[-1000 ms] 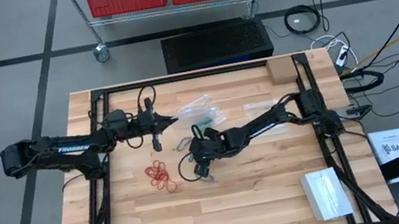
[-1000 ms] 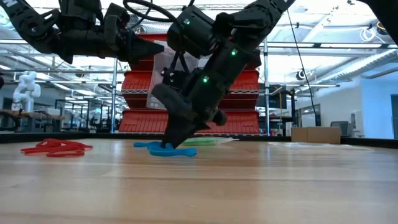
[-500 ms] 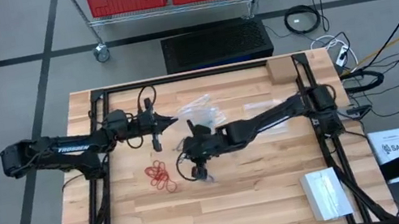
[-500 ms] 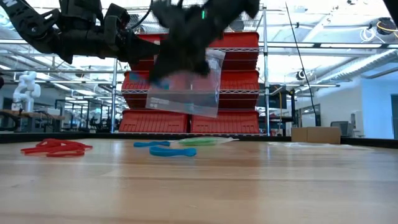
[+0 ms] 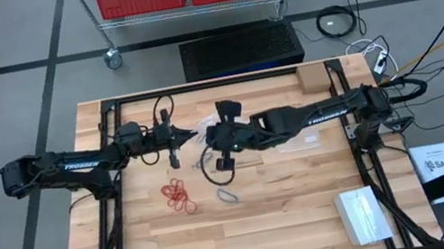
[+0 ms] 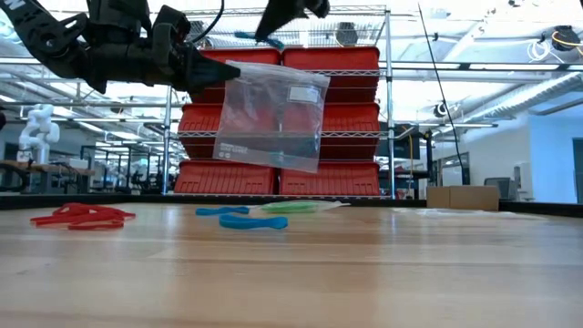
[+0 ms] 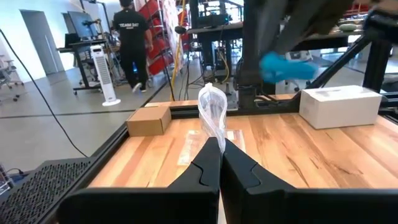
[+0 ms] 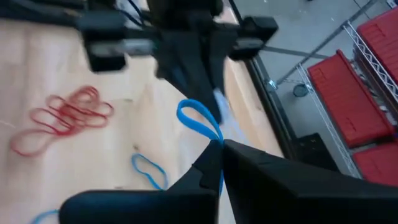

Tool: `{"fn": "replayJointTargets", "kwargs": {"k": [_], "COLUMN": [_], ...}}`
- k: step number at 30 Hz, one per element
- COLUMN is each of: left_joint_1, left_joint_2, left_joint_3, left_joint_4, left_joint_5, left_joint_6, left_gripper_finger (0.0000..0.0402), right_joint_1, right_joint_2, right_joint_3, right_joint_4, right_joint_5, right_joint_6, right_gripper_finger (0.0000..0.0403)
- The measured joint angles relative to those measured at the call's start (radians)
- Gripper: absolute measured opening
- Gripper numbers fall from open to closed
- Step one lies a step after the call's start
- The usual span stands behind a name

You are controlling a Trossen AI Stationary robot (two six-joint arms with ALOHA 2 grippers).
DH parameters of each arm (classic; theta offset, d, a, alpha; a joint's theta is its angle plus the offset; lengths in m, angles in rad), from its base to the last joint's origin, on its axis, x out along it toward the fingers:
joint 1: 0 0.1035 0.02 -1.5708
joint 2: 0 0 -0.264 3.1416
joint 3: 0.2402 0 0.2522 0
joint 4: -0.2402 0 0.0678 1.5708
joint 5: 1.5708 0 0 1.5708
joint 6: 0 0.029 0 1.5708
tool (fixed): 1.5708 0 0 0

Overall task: Sort rubber bands
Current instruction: Put the blue rubber band into the left transparent zip bag

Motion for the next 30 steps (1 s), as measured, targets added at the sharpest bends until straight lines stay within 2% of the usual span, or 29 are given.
{"fn": "replayJointTargets", "kwargs": {"k": [12,15,20,25,30], "left_joint_1": [0.000,0.000,0.000,0.000,0.000], "left_joint_2": [0.000,0.000,0.000,0.000,0.000], "left_joint_3": [0.000,0.000,0.000,0.000,0.000], "left_joint_4": [-0.001,0.000,0.000,0.000,0.001], "left_joint_5": [0.005,0.006,0.006,0.006,0.011], "left_joint_6": [0.000,-0.001,-0.001,-0.003,-0.003], "left_gripper_finger": [0.0000,0.0000,0.0000,0.0000,0.0000], "right_joint_1": [-0.078,-0.086,-0.112,-0.115,-0.116], "right_joint_2": [0.005,0.005,0.005,0.005,0.005], "right_joint_3": [0.000,0.000,-0.001,-0.001,-0.001], "right_joint_4": [-0.088,-0.099,-0.137,-0.138,-0.134], "right_joint_5": [-0.026,-0.058,-0.190,-0.199,-0.199], "right_joint_6": [-0.034,-0.032,0.013,0.031,0.030], "right_gripper_finger": [0.0000,0.0000,0.0005,0.0033,0.0089]}}
